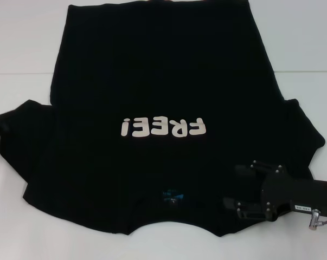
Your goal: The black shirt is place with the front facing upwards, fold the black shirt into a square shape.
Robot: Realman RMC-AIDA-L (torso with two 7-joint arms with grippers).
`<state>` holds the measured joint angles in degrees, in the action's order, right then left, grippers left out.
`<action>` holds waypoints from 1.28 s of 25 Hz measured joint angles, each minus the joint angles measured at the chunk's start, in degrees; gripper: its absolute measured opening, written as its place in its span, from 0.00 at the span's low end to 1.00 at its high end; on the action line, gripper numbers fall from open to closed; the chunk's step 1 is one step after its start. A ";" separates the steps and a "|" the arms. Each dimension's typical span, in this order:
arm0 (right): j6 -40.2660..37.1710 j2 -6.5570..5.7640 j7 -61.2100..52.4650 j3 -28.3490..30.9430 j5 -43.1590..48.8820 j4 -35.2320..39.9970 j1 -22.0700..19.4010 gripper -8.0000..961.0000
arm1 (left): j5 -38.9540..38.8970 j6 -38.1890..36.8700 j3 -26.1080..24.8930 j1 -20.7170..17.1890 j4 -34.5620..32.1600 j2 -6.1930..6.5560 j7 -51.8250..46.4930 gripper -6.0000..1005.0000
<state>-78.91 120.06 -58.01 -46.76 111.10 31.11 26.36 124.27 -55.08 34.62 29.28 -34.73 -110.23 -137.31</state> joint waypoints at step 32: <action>0.04 0.08 0.00 -0.35 0.00 -0.82 0.44 0.90 | -1.50 -11.42 -1.67 4.43 -3.90 0.94 -2.59 0.07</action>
<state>-78.87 120.14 -58.01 -47.10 111.10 30.29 26.80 122.77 -66.50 32.95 33.71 -38.63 -109.30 -139.90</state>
